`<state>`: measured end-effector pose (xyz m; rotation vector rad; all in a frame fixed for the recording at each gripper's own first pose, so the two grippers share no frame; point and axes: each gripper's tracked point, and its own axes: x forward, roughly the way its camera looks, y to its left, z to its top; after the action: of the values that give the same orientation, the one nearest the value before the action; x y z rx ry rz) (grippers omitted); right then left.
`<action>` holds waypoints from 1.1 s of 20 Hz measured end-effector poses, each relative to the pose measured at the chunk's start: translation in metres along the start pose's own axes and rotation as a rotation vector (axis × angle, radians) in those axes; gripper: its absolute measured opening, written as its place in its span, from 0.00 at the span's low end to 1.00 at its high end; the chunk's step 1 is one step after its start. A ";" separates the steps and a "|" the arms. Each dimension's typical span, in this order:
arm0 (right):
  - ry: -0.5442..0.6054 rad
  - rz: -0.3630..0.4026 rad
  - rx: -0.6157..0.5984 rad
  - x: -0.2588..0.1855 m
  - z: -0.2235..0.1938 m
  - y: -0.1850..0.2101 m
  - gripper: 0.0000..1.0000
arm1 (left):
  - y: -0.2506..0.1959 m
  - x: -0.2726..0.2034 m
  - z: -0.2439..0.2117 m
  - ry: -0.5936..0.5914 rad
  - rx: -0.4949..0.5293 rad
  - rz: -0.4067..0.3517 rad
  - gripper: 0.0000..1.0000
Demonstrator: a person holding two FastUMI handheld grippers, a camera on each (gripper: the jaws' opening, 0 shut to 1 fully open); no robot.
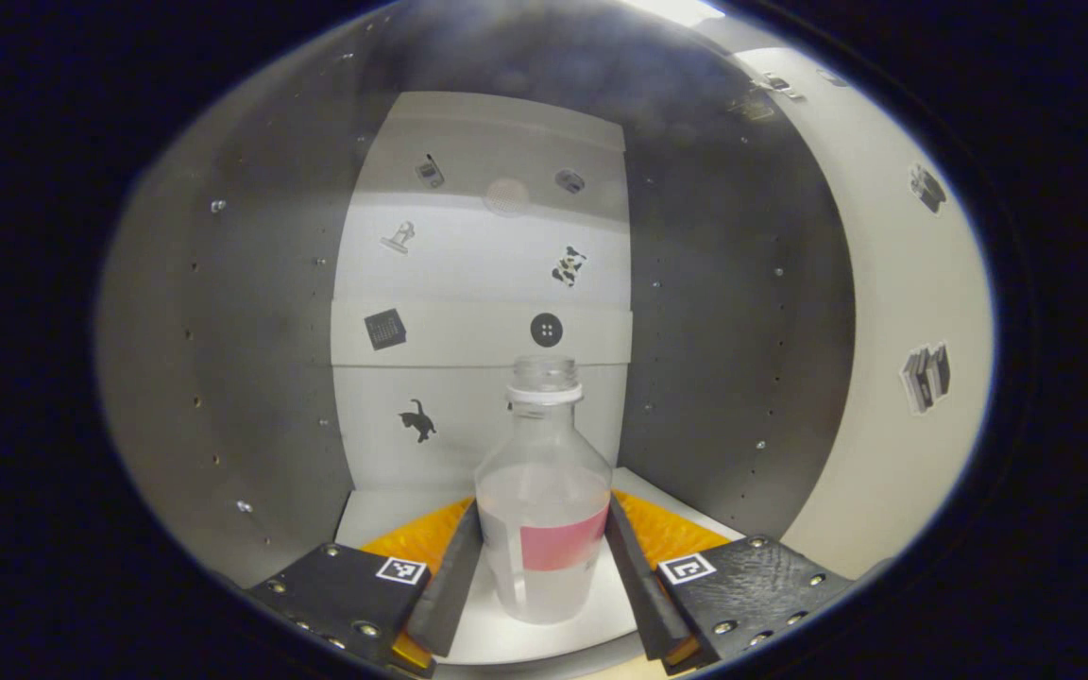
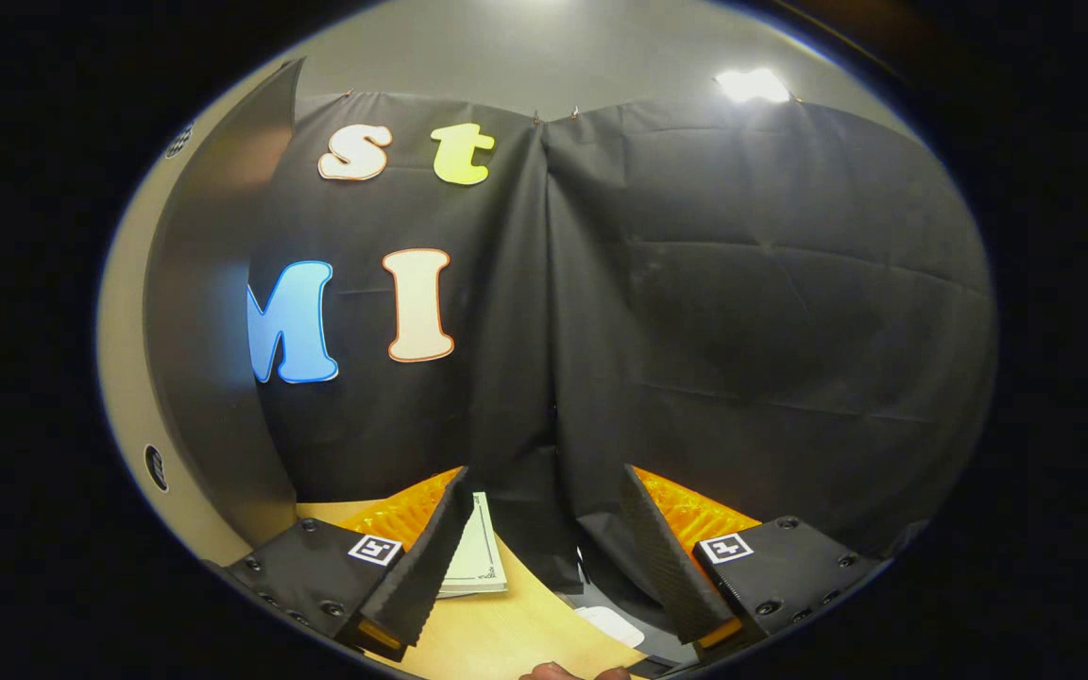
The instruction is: Open the cabinet door with the right hand, grasp the bottle in the cabinet with the left hand and place it on the coaster, then close the cabinet door with the right hand.
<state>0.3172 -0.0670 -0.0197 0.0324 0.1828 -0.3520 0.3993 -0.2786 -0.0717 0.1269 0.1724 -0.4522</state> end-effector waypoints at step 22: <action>0.057 0.073 0.040 -0.040 -0.024 0.007 0.94 | 0.037 -0.164 0.062 -0.140 0.106 0.098 0.72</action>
<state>0.2783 -0.0448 -0.0360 0.0888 0.2309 -0.2821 0.2791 -0.1864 0.0239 0.2059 0.0045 -0.3708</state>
